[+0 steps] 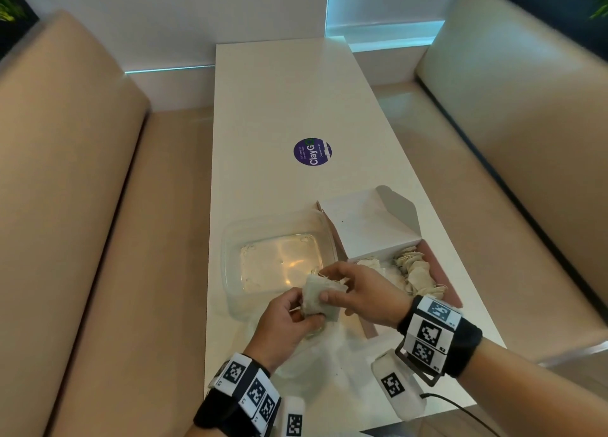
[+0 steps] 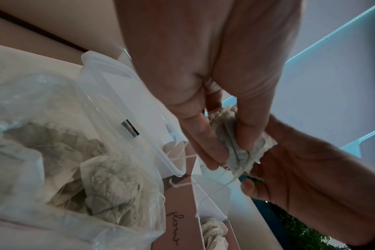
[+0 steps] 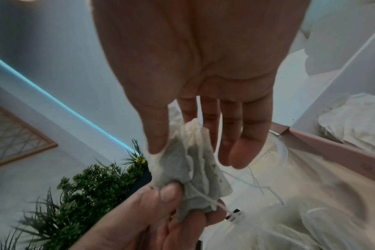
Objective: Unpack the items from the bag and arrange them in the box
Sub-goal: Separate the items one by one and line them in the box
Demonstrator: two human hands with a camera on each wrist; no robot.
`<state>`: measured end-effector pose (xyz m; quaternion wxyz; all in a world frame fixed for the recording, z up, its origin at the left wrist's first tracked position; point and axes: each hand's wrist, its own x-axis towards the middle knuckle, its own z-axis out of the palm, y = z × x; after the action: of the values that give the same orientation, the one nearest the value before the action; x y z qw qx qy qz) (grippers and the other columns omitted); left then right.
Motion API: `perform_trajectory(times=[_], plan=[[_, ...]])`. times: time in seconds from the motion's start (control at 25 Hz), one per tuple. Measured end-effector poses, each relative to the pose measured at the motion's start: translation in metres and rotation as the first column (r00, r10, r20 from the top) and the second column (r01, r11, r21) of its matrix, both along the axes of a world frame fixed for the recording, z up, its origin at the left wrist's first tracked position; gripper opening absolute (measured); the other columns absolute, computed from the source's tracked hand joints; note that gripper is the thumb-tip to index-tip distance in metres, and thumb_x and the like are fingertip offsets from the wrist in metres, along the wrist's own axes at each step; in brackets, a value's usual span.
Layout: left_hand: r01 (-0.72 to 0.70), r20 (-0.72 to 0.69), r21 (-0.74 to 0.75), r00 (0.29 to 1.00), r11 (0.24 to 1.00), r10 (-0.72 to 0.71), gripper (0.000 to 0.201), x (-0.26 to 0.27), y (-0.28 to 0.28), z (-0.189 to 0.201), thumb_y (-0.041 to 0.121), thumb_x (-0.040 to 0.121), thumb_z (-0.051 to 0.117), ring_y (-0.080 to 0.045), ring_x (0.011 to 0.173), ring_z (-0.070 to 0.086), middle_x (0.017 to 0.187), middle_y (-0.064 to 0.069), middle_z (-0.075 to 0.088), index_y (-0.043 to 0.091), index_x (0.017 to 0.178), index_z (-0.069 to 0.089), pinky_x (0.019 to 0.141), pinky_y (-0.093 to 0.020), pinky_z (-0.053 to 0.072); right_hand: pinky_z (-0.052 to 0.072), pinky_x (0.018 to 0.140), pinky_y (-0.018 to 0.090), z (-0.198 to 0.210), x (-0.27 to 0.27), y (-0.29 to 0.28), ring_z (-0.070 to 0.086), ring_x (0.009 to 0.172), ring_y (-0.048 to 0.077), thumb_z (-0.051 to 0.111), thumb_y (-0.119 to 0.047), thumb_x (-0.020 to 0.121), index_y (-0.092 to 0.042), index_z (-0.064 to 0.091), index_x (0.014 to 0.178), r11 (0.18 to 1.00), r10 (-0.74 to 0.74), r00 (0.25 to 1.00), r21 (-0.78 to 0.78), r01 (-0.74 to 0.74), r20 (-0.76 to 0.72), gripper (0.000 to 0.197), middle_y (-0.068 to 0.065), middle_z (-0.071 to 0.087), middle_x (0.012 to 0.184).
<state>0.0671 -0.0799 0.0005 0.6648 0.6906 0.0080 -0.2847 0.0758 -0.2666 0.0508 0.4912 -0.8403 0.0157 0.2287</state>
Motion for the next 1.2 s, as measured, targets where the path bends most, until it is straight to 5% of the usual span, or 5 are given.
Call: perform_trajectory(times=[0.28,0.56,0.76,0.96,1.2], plan=[[0.018,-0.004,-0.023,1.000,1.000,-0.019,0.055,-0.001,0.000,0.004,0.038,0.054,0.085,-0.025,0.094,0.071,0.099,-0.007,0.074,0.019,0.103,0.067,0.088,-0.044,0.056,0.057,0.064,0.024,-0.001,-0.001,0.005,0.064,0.071,0.013,0.076,-0.017,0.076,-0.013,0.063,0.101,1.000,0.008,1.000,0.027,-0.007,-0.012,0.029,0.004,0.066,0.086],[0.014,0.030,0.089,0.999,0.996,-0.017,0.031,-0.001,-0.006,-0.004,0.019,0.075,0.080,-0.019,0.089,0.071,0.099,0.001,0.072,0.026,0.102,0.066,0.074,-0.028,0.056,0.055,0.054,0.026,0.006,0.008,-0.031,0.064,0.059,0.008,0.071,-0.015,0.080,-0.016,0.065,0.083,0.977,0.089,0.996,-0.196,-0.086,0.006,0.007,0.002,0.066,0.079],[-0.053,0.069,0.241,0.997,0.969,0.037,0.010,0.003,0.016,-0.013,0.023,0.088,0.067,-0.021,0.085,0.068,0.093,0.000,0.070,0.029,0.096,0.067,0.071,-0.032,0.058,0.043,0.071,0.026,-0.026,0.028,-0.098,0.057,0.075,0.019,0.069,-0.021,0.077,-0.026,0.054,0.067,0.709,0.097,0.991,-0.693,-0.131,-0.088,0.019,-0.003,0.062,0.076],[-0.077,0.052,0.253,0.996,0.964,0.066,0.010,0.003,0.028,-0.015,0.017,0.089,0.065,-0.016,0.079,0.069,0.090,-0.004,0.070,0.025,0.096,0.068,0.066,-0.029,0.055,0.037,0.073,0.023,-0.066,0.028,-0.071,0.043,0.086,0.012,0.062,-0.017,0.082,-0.013,0.061,0.115,0.685,0.156,0.944,-0.657,-0.315,-0.289,0.033,0.010,0.061,0.117],[-0.083,0.032,0.247,0.996,0.965,0.078,0.009,-0.001,0.035,-0.014,0.016,0.089,0.065,-0.019,0.078,0.067,0.089,-0.006,0.070,0.023,0.094,0.068,0.066,-0.030,0.055,0.035,0.076,0.025,-0.077,0.034,-0.039,0.057,0.095,0.025,0.056,-0.016,0.087,-0.013,0.061,0.113,0.635,0.208,0.938,-0.691,-0.345,-0.277,0.027,0.008,0.062,0.111]])
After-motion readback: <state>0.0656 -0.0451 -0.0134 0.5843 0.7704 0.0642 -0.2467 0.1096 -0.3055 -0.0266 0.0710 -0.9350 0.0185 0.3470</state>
